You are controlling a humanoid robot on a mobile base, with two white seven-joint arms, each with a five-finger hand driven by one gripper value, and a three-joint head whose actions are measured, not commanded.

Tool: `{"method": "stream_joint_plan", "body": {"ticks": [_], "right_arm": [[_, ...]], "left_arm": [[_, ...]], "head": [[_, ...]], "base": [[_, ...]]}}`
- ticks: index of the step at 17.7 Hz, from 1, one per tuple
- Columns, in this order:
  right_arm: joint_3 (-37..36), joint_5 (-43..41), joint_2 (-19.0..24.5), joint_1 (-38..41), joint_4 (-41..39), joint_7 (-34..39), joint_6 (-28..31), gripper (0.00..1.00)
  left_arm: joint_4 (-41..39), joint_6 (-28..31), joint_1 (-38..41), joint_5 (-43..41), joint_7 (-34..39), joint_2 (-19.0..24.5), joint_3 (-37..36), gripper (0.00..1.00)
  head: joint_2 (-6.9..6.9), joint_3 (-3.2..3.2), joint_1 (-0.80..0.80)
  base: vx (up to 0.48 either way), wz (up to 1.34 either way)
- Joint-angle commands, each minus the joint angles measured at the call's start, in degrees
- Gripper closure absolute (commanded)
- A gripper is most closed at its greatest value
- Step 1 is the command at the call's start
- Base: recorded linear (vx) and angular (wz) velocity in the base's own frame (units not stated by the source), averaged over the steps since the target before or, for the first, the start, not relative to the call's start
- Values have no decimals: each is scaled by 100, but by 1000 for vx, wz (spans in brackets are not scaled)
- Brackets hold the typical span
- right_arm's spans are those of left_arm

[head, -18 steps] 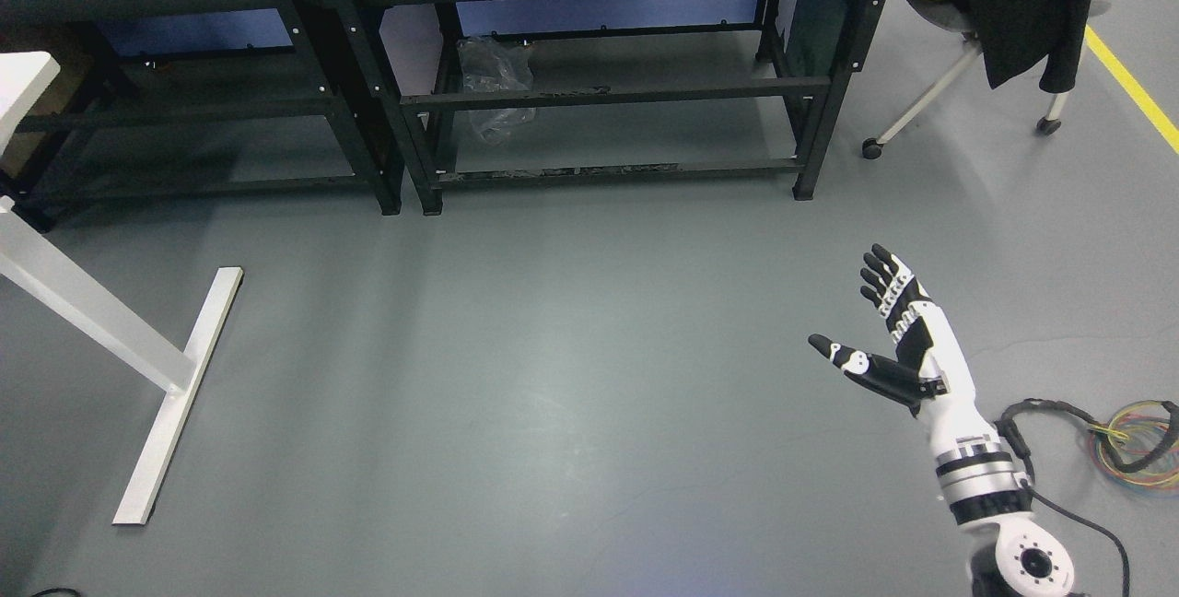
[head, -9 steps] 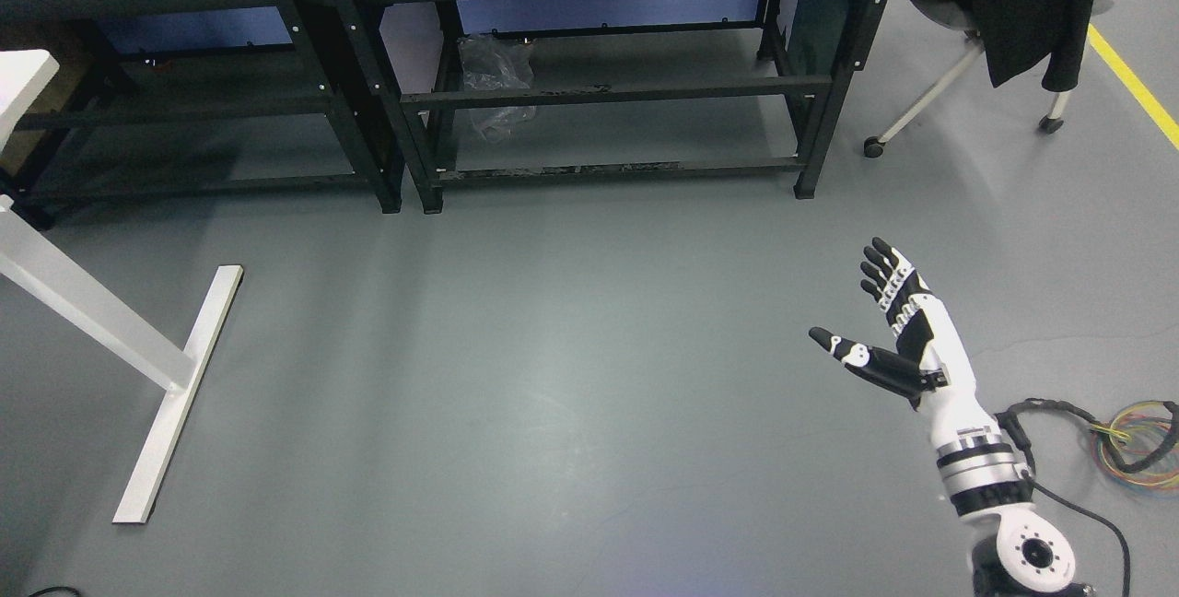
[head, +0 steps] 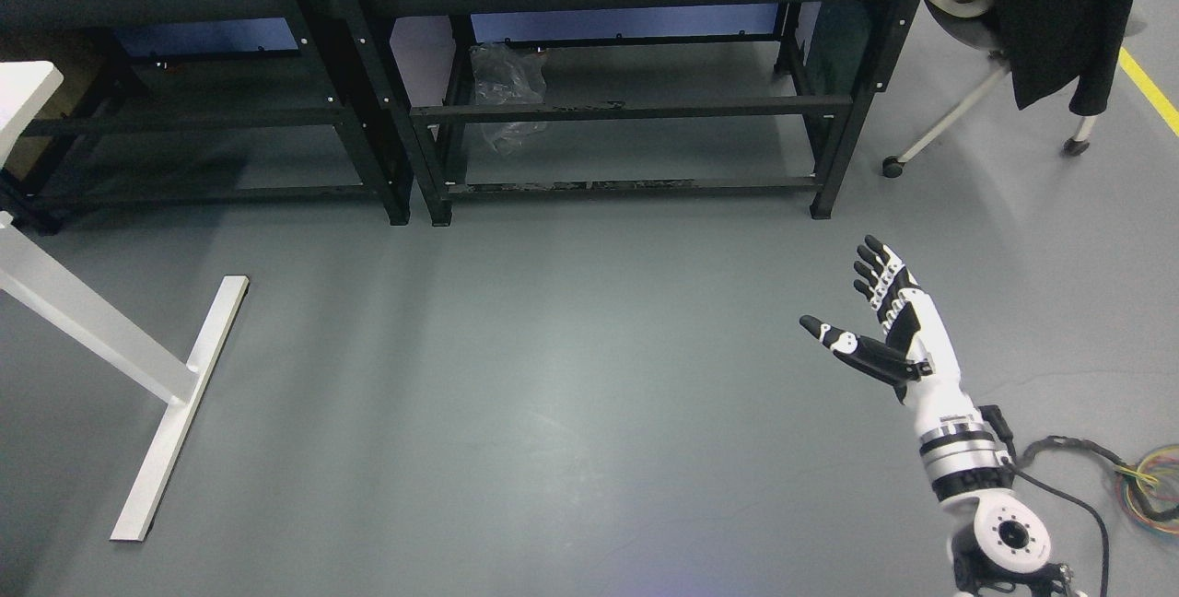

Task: Pick pink block from left shelf to tray
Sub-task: 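Drive toward the black shelf holding the green tray, right hand raised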

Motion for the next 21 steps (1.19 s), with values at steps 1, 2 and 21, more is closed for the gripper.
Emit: {"method": "stream_joint_plan", "body": {"ticks": [1, 2, 21], "right_arm": [[526, 115, -100, -113, 0, -333, 174, 0], [517, 115, -100, -183, 0, -342, 236, 0], [385, 106, -100, -544, 9, -1546, 553, 0]], "left_arm": [[-100, 3, 114, 0, 1, 100, 0, 0], [-100, 3, 114, 0, 1, 100, 0, 0], [-100, 3, 114, 0, 1, 100, 0, 0]], "head": [[0, 0, 0], [0, 0, 0], [0, 0, 0]], "base": [[190, 93], [206, 132], [207, -21]]}}
